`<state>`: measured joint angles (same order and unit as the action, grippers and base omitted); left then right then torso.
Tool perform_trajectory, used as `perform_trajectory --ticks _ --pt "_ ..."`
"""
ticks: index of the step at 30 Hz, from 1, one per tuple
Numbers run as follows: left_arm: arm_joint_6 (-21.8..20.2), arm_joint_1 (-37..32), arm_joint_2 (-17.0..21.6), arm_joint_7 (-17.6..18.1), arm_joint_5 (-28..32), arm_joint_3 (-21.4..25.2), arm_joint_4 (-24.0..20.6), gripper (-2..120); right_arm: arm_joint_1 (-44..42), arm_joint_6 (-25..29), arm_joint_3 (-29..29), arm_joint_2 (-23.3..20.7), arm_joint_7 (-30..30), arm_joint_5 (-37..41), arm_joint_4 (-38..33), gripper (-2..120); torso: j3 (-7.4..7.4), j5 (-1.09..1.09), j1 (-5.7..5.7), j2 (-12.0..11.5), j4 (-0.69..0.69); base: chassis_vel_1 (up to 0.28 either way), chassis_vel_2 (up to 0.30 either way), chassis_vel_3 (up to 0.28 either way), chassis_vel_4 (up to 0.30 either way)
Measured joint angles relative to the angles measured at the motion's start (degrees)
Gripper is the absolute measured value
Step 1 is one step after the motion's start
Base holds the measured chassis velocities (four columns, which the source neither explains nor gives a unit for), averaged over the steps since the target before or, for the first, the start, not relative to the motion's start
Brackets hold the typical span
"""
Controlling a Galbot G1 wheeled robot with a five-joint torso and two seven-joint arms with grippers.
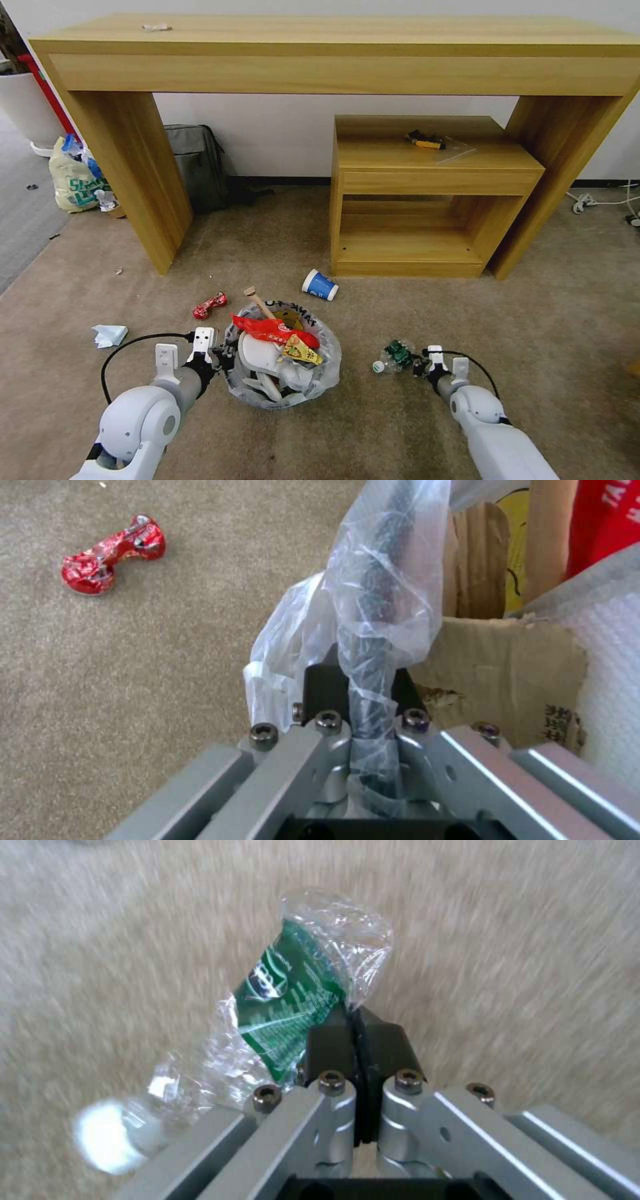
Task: Pick up the trash bin and place the garbage on the floor into it.
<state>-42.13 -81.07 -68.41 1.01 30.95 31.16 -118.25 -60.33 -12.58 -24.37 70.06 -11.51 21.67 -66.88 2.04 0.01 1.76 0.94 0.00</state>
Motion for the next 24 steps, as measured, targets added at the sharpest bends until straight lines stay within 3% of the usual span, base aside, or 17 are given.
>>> perform_trajectory --ticks 12,24 --pt "0.0 0.14 -0.03 -0.09 -0.01 0.01 0.09 0 -2.87 0.49 -3.73 -1.32 -0.62 -4.1 -11.21 0 -0.01 0.0 0.0 0.01 0.0 0.0 0.0 0.0 0.0" --pt "0.0 0.34 -0.2 0.11 0.0 -0.25 0.28 0 -4.73 -0.25 -6.88 -6.14 -3.77 -3.34 -29.98 0 -0.02 -0.02 -0.01 0.02 -0.01 0.0 0.0 0.0 0.0"
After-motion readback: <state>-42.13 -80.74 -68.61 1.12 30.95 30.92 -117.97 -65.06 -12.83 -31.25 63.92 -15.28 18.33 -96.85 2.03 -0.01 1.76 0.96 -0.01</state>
